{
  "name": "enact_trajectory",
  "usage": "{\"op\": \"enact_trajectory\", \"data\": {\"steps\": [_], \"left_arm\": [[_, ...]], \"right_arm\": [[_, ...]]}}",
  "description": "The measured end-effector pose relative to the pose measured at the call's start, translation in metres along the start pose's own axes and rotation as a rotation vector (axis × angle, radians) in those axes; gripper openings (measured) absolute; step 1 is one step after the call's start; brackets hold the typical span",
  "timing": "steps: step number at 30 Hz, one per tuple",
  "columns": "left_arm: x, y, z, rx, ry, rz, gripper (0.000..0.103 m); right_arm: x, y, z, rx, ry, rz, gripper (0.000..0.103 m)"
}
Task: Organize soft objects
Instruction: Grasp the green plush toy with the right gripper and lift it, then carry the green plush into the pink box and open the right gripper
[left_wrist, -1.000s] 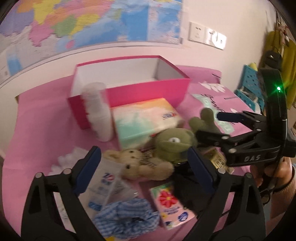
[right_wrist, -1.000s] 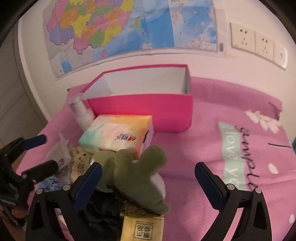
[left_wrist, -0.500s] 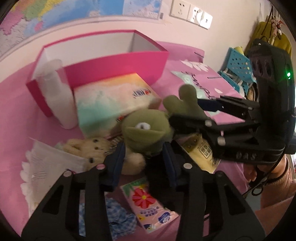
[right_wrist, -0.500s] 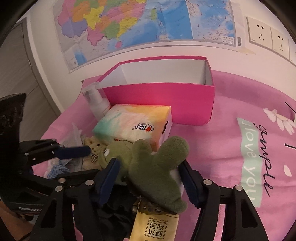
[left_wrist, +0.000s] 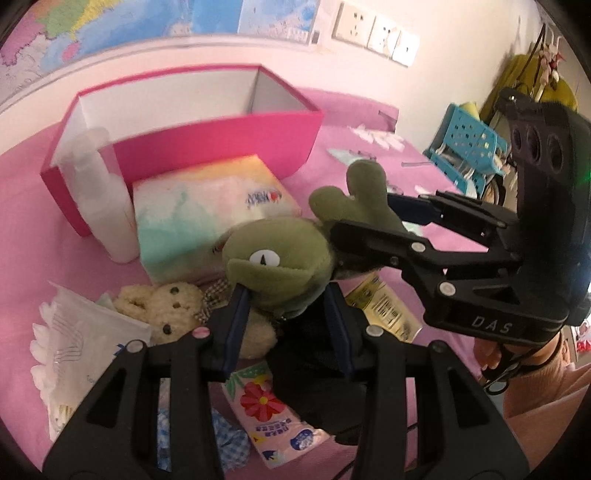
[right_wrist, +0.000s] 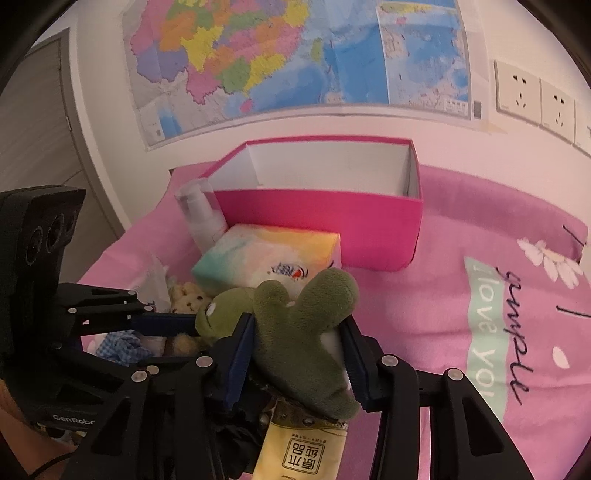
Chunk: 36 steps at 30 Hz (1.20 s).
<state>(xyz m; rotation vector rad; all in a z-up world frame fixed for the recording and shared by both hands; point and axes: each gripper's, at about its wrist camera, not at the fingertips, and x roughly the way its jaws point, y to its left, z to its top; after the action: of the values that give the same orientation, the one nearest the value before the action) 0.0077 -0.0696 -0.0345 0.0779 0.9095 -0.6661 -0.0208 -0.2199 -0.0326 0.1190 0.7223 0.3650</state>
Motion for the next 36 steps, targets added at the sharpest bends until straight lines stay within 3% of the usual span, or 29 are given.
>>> {"op": "enact_trajectory", "data": {"steps": [8, 18, 22, 28, 36], "left_arm": [[-0.030, -0.004, 0.023, 0.039, -0.121, 0.041, 0.044], [-0.022, 0.025, 0.096, 0.006, -0.208, 0.134, 0.044], [-0.003, 0.039, 0.117, -0.017, -0.191, 0.146, 0.044], [0.026, 0.054, 0.133, -0.054, -0.138, 0.153, 0.044], [0.027, 0.063, 0.123, -0.075, -0.138, 0.195, 0.042]], "right_arm": [[-0.027, 0.002, 0.025, -0.031, -0.092, 0.024, 0.046], [-0.016, -0.004, 0.092, -0.101, -0.198, 0.003, 0.046], [0.010, -0.023, 0.116, -0.049, -0.186, 0.036, 0.046], [0.047, -0.046, 0.124, 0.011, -0.138, 0.057, 0.046], [0.084, -0.060, 0.115, 0.058, -0.047, -0.014, 0.049]]}}
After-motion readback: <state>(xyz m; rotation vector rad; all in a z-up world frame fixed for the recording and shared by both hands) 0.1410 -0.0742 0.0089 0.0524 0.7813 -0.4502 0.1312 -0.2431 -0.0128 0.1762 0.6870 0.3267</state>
